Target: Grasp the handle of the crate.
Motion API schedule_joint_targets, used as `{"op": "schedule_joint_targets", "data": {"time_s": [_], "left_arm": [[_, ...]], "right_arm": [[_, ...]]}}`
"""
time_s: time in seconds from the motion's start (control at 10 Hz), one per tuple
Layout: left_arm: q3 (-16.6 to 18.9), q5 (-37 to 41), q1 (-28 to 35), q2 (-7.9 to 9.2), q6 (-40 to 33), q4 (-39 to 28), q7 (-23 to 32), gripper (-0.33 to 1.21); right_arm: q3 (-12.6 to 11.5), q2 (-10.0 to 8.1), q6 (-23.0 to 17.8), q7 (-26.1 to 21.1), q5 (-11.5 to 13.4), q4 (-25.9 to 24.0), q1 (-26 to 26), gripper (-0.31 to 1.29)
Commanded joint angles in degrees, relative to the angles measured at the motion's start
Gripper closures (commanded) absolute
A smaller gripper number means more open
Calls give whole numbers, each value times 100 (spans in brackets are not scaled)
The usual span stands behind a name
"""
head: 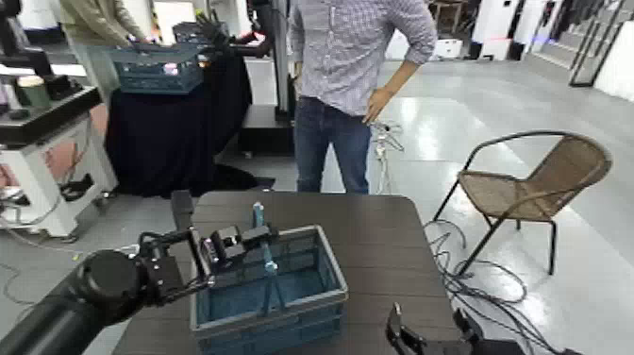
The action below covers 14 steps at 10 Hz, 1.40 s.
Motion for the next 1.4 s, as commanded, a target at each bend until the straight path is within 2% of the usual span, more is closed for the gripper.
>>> {"op": "schedule_joint_targets", "data": {"time_s": [0.1,0.4,0.6,1.0,1.2,1.4], "left_arm": [[-30,12,31,-5,54,-98,-74,120],[58,109,216,13,247,-529,-65,120],[251,232,462,39,467,-1030,14,120],[576,548,1165,-75,739,-1856,199,120],[576,698,1367,-172,836,-2137,225,120],[392,961,1490,-215,933,-2287,225,120]], "right_arm": [[-8,0,0,0,-9,-2,9,15],[-26,-9,-9,0,-26,-2,18,15],[-35,-9,-9,0,-26,-2,18,15],[-61,-26,-9,0,-44,-2,27,15],[-61,-26,-9,0,-53,7,18,15],[-44,-35,-9,0,-53,7,18,15]]}}
